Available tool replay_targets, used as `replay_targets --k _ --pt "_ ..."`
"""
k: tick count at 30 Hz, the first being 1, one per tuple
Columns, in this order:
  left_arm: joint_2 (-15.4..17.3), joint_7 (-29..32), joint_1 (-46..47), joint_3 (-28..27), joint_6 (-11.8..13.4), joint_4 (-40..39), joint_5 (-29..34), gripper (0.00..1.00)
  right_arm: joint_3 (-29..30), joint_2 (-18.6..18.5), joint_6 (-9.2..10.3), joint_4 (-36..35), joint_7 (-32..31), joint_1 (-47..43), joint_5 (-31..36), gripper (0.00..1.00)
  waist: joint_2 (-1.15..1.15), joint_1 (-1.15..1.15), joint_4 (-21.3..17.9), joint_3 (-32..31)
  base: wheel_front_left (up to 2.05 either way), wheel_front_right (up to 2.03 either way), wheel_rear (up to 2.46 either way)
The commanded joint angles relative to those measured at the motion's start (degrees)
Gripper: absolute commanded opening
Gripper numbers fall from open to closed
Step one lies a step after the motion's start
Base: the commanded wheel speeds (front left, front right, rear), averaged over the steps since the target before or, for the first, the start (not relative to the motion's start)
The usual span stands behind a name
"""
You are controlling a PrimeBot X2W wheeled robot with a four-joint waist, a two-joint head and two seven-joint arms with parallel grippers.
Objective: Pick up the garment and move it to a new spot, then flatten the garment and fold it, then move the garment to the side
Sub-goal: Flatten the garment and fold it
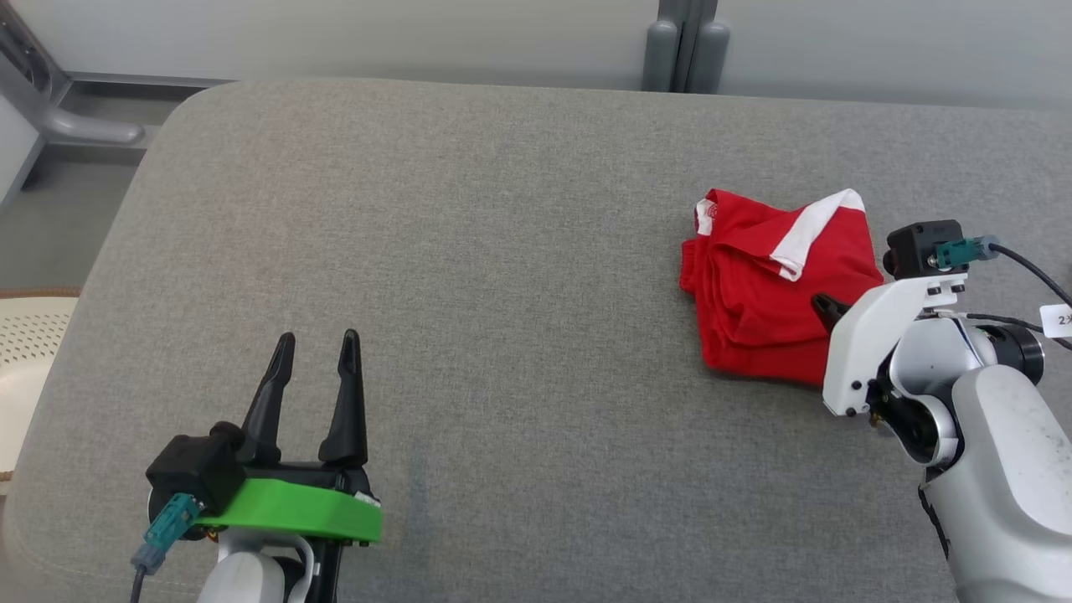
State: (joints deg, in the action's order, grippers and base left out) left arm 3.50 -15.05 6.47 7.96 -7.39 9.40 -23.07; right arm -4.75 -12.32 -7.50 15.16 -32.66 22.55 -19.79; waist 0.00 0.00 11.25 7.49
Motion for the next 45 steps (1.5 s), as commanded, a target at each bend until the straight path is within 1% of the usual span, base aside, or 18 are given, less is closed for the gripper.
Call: replay_targets --k 1,7,12,15,21,30,34,36,37,38,39,45 --pt "0.37 -0.13 0.59 0.05 -0.11 -0.23 0.38 1.00 0.66 0.43 0.03 1.44 0.02 1.47 1.05 0.00 0.00 0.00 0.34 0.84 0.00 0.00 0.00" --pt "0.25 -0.13 2.04 0.62 -0.11 -0.39 0.01 1.00 1.71 1.07 0.03 9.68 1.17 5.86 3.99 0.00 0.00 0.00 1.61 2.42 0.00 0.00 0.00" --pt "0.07 -0.13 2.91 0.77 -0.11 -0.30 -0.26 1.00 2.71 0.96 0.03 15.67 3.24 9.43 5.07 0.00 0.00 0.00 3.17 3.35 0.00 0.00 0.00" --pt "0.01 -0.13 2.87 0.93 -0.11 -0.36 -0.31 1.00 3.28 0.87 0.03 18.47 4.10 11.81 5.39 0.00 0.00 0.00 3.91 3.79 0.00 0.00 0.00" --pt "-0.15 -0.13 3.25 1.62 -0.11 -0.59 -0.50 1.00 4.04 0.54 0.03 23.21 7.73 17.54 6.53 0.00 0.00 0.00 5.52 4.77 0.00 0.00 0.00" --pt "-0.39 -0.13 4.36 2.89 -0.11 -0.31 -1.01 1.00 2.45 1.47 0.03 30.77 12.85 24.43 8.10 0.00 0.00 0.00 8.59 6.90 0.00 0.00 0.00" --pt "-0.47 -0.13 4.67 2.90 -0.11 -0.12 -1.17 1.00 0.42 1.93 0.03 32.78 16.10 25.80 7.55 0.00 0.00 0.00 8.99 7.10 0.00 0.00 0.00" --pt "-0.49 -0.13 4.49 2.59 -0.11 0.05 -0.88 1.00 -0.79 1.98 0.03 32.59 18.62 26.20 6.79 0.00 0.00 0.00 8.72 6.65 0.00 0.00 0.00" --pt "-0.49 -0.13 4.30 2.40 -0.11 0.08 -0.62 1.00 -1.23 2.03 0.03 32.24 20.01 26.18 6.19 0.09 0.00 0.00 8.51 6.31 0.00 0.00 0.00" --pt "-0.46 -0.13 3.96 1.98 -0.11 0.14 -0.35 1.00 -1.89 2.06 0.03 31.66 21.76 25.93 5.47 0.67 0.00 0.00 8.09 5.80 0.00 0.00 0.00" --pt "-0.47 -0.13 3.70 1.70 -0.11 0.17 -0.19 1.00 -2.44 1.96 0.03 31.07 23.19 25.58 4.82 1.00 0.00 0.00 7.71 5.41 0.00 0.00 0.00" --pt "-0.13 -0.13 1.85 -0.17 -0.11 0.23 0.92 1.00 -4.88 -0.09 0.03 23.66 33.03 20.27 2.23 1.00 0.00 0.00 3.70 1.90 0.00 0.00 0.00"
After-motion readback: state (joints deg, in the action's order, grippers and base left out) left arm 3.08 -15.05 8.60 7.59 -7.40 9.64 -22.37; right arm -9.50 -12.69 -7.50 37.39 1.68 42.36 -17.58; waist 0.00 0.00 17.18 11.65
